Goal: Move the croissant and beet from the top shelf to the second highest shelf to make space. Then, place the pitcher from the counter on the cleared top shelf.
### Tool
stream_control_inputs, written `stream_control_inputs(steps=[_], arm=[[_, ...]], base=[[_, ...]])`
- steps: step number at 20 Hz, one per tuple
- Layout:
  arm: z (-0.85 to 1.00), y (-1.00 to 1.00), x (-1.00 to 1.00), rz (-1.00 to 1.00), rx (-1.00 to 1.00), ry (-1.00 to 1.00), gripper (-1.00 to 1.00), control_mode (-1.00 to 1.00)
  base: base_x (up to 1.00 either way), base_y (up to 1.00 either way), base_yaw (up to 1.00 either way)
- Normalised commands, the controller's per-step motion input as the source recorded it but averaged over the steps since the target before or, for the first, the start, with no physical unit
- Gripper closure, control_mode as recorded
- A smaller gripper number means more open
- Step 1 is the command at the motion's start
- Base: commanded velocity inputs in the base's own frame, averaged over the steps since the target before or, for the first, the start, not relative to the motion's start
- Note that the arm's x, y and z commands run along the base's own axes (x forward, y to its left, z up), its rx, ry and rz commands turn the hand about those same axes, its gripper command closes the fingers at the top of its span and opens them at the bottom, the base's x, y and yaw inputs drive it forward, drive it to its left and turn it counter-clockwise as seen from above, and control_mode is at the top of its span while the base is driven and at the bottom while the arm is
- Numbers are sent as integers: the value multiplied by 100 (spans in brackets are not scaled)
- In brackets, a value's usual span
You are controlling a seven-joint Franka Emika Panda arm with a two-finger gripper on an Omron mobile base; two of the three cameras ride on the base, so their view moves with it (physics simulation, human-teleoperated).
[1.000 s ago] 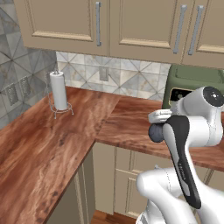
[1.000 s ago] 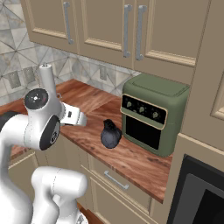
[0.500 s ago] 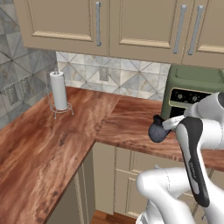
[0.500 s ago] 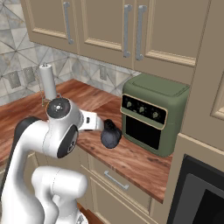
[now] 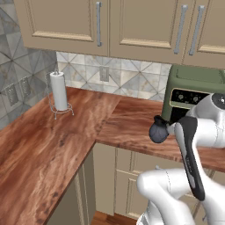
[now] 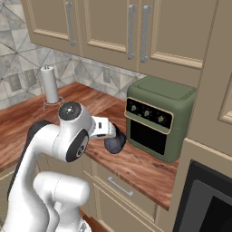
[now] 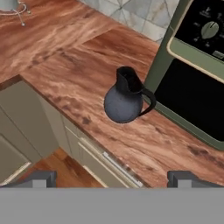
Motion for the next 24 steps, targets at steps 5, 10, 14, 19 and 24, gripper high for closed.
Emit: stream_control_inputs(steps=[5, 10, 14, 19, 24], arm=[[-33, -45, 13, 0, -4, 12, -100, -100], [-19, -40, 15, 0, 0, 7, -100, -100], [-9, -33, 18, 0, 0, 1, -100, -100], [-25, -16, 26, 0, 0, 0, -100, -100], [-37, 0, 37, 0, 0, 0, -100, -100]], base=[[0, 0, 0], [0, 0, 0], [0, 0, 0], [0, 0, 0], [0, 0, 0]])
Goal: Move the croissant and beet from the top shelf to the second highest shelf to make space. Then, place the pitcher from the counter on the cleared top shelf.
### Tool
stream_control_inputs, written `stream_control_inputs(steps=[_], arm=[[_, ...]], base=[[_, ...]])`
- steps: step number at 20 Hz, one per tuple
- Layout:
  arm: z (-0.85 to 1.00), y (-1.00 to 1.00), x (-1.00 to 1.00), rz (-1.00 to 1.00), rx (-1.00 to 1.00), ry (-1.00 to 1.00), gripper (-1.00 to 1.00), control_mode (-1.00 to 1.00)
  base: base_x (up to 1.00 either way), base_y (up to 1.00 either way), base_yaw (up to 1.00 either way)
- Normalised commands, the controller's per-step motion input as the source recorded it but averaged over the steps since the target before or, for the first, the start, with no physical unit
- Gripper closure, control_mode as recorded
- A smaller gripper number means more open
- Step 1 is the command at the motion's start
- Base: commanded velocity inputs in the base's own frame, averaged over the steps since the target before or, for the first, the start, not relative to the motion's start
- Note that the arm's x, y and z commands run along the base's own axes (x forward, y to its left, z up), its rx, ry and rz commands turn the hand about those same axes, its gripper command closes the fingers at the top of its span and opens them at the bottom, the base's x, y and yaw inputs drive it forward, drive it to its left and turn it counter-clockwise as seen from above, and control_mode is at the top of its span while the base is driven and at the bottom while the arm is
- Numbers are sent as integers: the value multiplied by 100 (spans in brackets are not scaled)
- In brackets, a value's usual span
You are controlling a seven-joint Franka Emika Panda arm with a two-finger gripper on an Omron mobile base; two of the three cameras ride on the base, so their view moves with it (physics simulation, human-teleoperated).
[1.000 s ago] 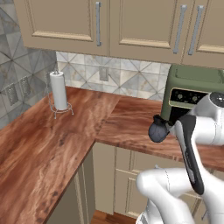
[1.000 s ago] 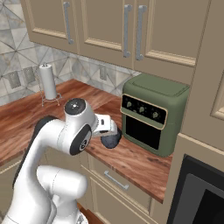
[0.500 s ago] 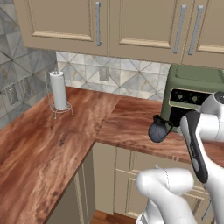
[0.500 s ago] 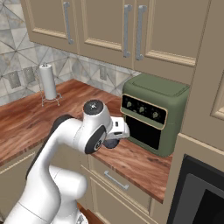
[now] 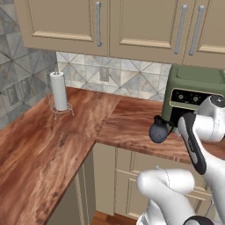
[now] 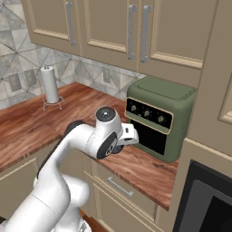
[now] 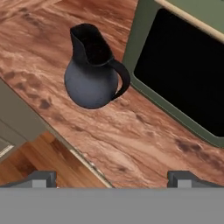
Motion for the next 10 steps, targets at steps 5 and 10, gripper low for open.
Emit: stream_control_inputs(steps=[5, 10], arm=[[-20, 0, 45, 0, 0, 0, -100, -100], [-14, 0, 45, 0, 0, 1, -100, -100]], base=[[0, 0, 0], [0, 0, 0]])
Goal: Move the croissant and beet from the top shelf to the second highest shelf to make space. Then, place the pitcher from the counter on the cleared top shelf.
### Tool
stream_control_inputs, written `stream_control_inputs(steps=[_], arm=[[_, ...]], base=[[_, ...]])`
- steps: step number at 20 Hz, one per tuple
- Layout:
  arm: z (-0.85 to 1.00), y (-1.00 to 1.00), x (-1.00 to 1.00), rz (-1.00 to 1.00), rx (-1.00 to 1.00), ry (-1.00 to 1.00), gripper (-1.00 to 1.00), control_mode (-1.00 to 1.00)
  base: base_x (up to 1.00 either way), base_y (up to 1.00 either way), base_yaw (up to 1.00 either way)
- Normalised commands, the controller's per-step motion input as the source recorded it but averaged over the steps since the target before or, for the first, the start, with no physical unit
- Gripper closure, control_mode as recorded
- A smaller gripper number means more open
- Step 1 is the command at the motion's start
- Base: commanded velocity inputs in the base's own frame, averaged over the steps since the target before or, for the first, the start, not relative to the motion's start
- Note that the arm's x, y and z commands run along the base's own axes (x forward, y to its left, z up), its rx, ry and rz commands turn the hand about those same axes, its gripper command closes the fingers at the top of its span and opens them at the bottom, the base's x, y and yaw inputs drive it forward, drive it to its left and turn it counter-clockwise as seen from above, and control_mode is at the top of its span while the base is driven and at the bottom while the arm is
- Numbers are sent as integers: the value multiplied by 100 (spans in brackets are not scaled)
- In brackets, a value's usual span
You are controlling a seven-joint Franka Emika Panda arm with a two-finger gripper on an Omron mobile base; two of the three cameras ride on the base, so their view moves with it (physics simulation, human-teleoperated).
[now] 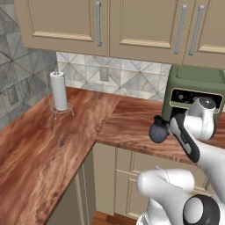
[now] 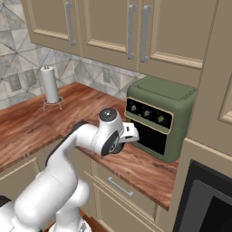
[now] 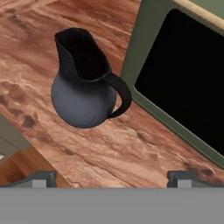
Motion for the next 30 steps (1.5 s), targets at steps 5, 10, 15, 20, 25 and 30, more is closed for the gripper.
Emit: stream_control_inputs(steps=[5, 10, 15, 20, 25, 30], arm=[[-17, 0, 41, 0, 0, 0, -100, -100], [-18, 0, 38, 0, 0, 0, -100, -100], [-20, 0, 35, 0, 0, 0, -100, -100], [-23, -12, 27, 2, 0, 0, -100, -100], [-20, -24, 20, 5, 0, 0, -100, -100], [-8, -17, 18, 6, 1, 0, -100, -100]], base=[[0, 0, 0], [0, 0, 0], [0, 0, 0], [0, 0, 0], [0, 0, 0], [0, 0, 0]])
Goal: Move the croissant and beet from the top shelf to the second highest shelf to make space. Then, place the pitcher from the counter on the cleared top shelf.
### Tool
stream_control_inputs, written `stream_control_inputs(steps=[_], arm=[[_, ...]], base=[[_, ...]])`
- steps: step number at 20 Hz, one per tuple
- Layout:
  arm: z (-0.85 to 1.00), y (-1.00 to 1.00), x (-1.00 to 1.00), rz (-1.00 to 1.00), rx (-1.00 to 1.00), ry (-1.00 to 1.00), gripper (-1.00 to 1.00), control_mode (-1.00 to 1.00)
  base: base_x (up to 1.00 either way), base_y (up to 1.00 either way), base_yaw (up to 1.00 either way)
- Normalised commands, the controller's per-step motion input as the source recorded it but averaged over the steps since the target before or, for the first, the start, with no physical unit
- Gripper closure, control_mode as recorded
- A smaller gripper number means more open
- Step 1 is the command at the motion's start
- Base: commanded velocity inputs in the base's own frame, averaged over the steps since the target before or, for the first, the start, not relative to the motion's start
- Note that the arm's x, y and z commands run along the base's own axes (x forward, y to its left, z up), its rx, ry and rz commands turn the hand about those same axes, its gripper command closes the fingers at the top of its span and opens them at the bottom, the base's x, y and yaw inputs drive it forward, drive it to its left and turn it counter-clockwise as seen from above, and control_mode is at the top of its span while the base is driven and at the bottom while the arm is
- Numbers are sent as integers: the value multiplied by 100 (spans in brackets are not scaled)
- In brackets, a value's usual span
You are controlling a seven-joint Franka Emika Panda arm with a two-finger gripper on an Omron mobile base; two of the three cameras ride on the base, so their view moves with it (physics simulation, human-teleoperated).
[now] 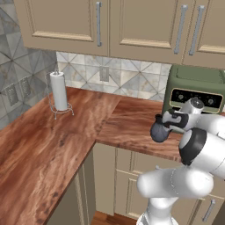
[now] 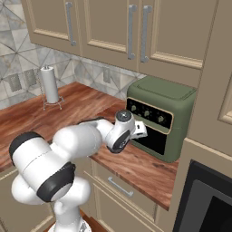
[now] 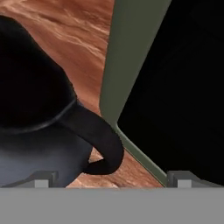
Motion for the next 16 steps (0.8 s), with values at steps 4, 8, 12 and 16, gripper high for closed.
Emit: stream_control_inputs(steps=[4, 8, 12, 16], arm=[[0, -1, 8, 6, 0, 0, -100, -100], [0, 2, 0, 9, 0, 0, -100, -100], [0, 28, 0, 7, -1, 0, -100, -100], [0, 43, 0, 3, -2, 0, -100, -100]], base=[[0, 0, 0], [0, 0, 0], [0, 0, 0], [0, 0, 0]])
